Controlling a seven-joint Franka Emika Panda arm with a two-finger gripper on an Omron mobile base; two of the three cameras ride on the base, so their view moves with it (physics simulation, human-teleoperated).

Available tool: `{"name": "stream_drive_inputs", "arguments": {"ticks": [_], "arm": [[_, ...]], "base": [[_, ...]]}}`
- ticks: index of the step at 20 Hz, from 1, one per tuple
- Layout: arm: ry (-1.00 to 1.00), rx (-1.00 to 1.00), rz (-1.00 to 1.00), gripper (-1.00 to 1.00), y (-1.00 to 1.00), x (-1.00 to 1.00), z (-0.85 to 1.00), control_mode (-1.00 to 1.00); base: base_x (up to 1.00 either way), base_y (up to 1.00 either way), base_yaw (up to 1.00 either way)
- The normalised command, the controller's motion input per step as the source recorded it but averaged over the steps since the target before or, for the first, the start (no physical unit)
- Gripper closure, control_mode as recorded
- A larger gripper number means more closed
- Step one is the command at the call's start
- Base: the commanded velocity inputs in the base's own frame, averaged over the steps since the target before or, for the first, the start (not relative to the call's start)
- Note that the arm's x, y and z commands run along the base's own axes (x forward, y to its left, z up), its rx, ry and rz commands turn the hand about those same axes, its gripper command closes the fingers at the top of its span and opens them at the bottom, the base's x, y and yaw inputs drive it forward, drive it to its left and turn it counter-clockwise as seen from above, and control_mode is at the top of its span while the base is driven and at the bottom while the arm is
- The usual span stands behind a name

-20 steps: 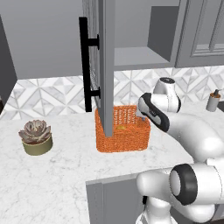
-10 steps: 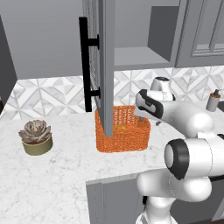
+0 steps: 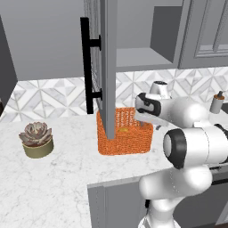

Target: Open the cabinet, pick up the bread from the cabinet and place it in the basket. Then move the basket to the dining counter.

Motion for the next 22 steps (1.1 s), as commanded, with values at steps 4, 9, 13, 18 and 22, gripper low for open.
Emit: {"name": "stream_drive_inputs", "arguments": {"ticks": [4,9,13,18,22], "arm": [[0.1,0.0,0.0,-1.0,0.09,0.1,-0.19,-1.0],[0.1,0.0,0.0,-1.0,0.04,0.0,-0.4,-1.0],[0.08,-0.01,0.0,-1.0,0.04,0.0,-0.49,-1.0],[0.01,-0.01,0.0,-1.0,0.07,0.0,-0.43,-1.0],[0.0,0.0,0.0,-1.0,0.28,-0.03,-0.18,-1.0]], "base": [[0.0,0.0,0.0],[0.0,0.0,0.0],[0.0,0.0,0.0],[0.0,0.0,0.0],[0.0,0.0,0.0]]}}
